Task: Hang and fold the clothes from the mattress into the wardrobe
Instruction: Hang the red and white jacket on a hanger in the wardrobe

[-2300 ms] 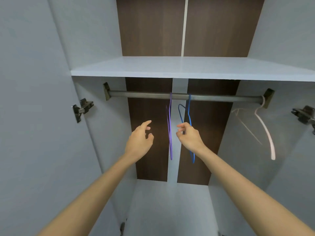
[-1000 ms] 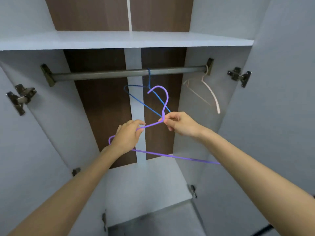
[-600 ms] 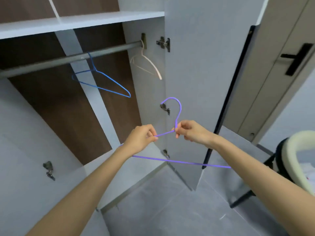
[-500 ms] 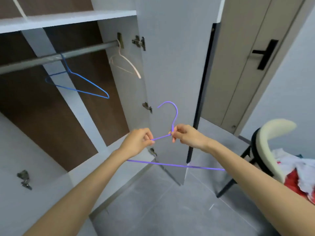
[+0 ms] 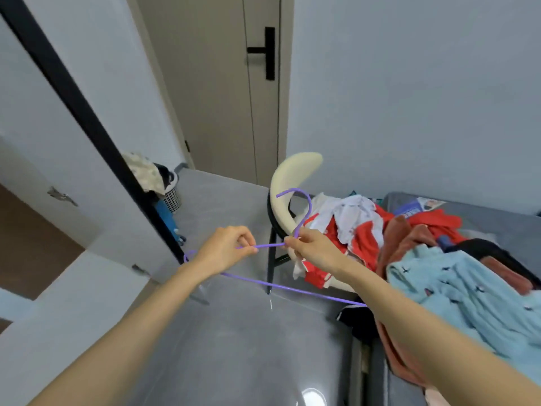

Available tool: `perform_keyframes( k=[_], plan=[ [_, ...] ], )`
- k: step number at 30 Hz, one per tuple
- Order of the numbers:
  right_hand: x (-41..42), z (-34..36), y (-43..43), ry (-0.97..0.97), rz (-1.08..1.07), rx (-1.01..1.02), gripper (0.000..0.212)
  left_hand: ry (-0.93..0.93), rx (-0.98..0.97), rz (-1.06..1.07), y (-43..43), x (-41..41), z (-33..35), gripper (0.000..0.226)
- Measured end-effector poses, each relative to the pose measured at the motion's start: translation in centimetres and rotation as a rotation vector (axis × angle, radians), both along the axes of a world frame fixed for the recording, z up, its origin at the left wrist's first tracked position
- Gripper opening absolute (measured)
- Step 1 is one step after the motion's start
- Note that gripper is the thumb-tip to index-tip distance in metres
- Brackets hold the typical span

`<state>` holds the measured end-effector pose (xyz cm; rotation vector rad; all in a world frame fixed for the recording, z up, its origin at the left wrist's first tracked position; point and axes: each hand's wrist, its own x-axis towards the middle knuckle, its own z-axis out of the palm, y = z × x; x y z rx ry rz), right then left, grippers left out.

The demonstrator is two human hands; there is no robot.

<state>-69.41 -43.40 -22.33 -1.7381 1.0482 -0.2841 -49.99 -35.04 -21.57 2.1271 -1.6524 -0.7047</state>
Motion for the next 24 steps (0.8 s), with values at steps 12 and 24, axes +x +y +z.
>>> perform_keyframes(
  k=[12,24],
  plan=[
    [-15.6,-6.9,-12.0,0.188,-0.658,-0.014,0.039,0.115,-0.056,-0.029,-16.5,-9.4,-7.2,0.041],
    [-14.8,-14.4,-25.7,0.037,-0.965,0.240,0.028,0.294,0.242,-0.034,-34.2,-10.3,-17.4,0.045]
  ],
)
